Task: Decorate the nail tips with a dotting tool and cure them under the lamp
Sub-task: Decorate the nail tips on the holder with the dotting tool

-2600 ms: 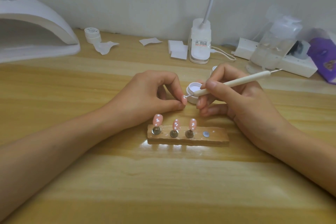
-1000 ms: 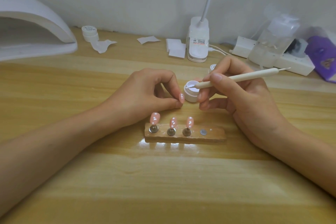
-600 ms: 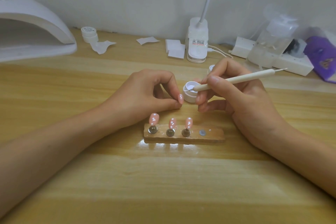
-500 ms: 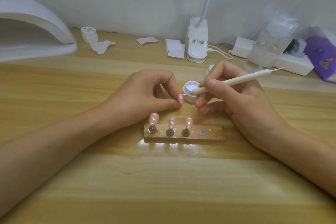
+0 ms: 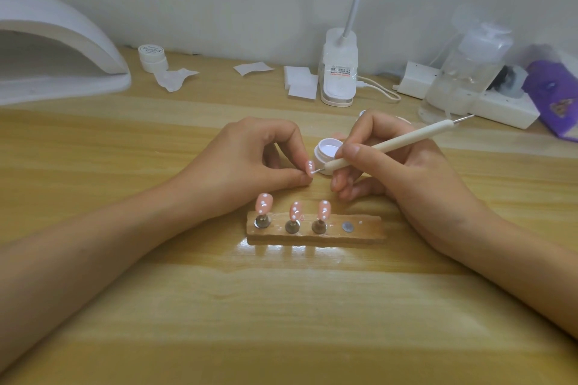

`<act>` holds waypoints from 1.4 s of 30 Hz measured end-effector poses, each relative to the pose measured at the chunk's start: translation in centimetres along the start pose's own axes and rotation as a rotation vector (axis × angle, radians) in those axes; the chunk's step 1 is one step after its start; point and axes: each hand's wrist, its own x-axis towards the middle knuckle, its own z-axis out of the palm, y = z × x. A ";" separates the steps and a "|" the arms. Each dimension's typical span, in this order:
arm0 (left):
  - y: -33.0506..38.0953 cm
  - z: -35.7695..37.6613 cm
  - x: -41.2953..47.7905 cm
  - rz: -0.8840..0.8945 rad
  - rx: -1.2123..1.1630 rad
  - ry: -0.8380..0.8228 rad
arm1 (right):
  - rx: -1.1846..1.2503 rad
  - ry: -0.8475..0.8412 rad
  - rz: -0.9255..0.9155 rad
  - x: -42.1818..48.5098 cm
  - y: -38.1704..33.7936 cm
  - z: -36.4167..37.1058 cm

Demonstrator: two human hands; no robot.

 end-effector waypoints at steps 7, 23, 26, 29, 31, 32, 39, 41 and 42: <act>0.0 0.0 0.0 0.003 0.006 0.001 | 0.000 0.004 0.007 0.0 0.0 0.0; 0.0 0.0 0.0 0.022 -0.002 -0.003 | 0.037 0.014 -0.051 -0.1 -0.4 0.2; -0.1 0.0 0.0 0.031 0.000 -0.004 | 0.057 0.026 -0.088 -0.2 -0.4 0.2; -0.1 0.0 0.0 0.042 -0.001 -0.008 | 0.068 0.027 -0.118 -0.2 -0.5 0.2; -0.1 0.0 0.0 0.050 -0.005 -0.015 | 0.077 0.030 -0.127 -0.2 -0.6 0.1; -0.1 -0.1 0.0 0.056 -0.007 -0.019 | 0.082 0.029 -0.130 -0.2 -0.6 0.1; -0.1 -0.1 -0.1 0.100 -0.006 -0.037 | 0.052 0.026 -0.064 -0.1 -0.4 0.2; -0.1 -0.2 0.0 0.101 -0.005 -0.035 | 0.036 0.019 -0.036 0.0 -0.3 0.2; -0.2 -0.1 0.0 0.100 -0.001 -0.034 | 0.030 0.015 -0.028 0.0 -0.3 0.2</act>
